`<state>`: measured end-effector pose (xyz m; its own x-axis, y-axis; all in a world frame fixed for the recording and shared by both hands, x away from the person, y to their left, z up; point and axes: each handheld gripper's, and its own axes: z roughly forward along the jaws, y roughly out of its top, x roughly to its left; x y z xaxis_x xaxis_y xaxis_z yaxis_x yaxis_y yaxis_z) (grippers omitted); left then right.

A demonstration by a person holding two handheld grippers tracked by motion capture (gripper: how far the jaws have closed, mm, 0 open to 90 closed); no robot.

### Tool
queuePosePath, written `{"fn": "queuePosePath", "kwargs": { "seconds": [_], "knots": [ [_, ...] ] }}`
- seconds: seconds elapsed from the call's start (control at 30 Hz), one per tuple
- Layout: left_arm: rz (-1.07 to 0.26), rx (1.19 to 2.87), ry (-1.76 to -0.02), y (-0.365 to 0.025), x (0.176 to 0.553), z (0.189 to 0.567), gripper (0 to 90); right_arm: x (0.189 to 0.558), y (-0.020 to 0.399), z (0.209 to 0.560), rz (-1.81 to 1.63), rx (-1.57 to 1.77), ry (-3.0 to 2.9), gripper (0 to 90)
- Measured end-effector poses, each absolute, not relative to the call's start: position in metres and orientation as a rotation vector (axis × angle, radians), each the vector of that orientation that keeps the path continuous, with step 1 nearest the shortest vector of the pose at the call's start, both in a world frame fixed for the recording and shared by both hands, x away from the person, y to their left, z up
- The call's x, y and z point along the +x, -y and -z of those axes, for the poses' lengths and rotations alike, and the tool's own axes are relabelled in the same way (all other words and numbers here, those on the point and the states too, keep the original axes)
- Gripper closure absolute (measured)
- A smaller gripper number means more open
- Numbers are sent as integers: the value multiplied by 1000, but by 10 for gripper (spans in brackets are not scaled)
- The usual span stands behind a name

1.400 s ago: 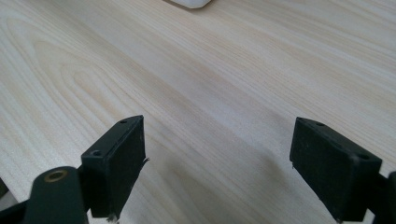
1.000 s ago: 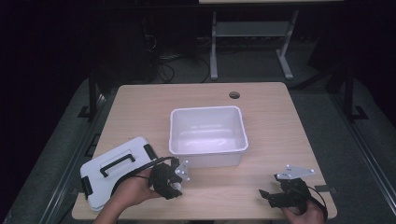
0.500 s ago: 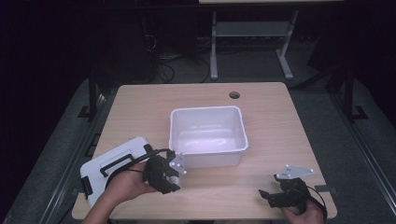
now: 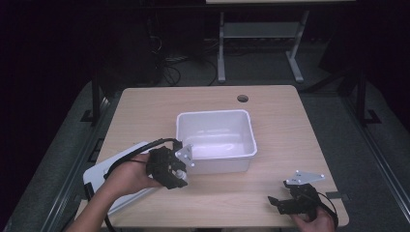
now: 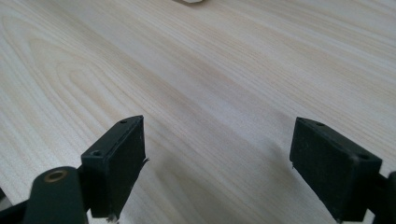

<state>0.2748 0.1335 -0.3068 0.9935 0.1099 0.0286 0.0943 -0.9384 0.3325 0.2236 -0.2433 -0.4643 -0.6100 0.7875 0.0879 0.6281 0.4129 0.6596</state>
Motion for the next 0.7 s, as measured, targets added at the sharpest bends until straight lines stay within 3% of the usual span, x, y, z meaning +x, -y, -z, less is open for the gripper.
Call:
{"fn": "queuePosePath", "kwargs": {
  "seconds": [0.7],
  "knots": [
    [-110, 2763, -188, -134, 308, 259, 594, 225, 243, 466, -983, 1259, -2432, 174]
  ]
}}
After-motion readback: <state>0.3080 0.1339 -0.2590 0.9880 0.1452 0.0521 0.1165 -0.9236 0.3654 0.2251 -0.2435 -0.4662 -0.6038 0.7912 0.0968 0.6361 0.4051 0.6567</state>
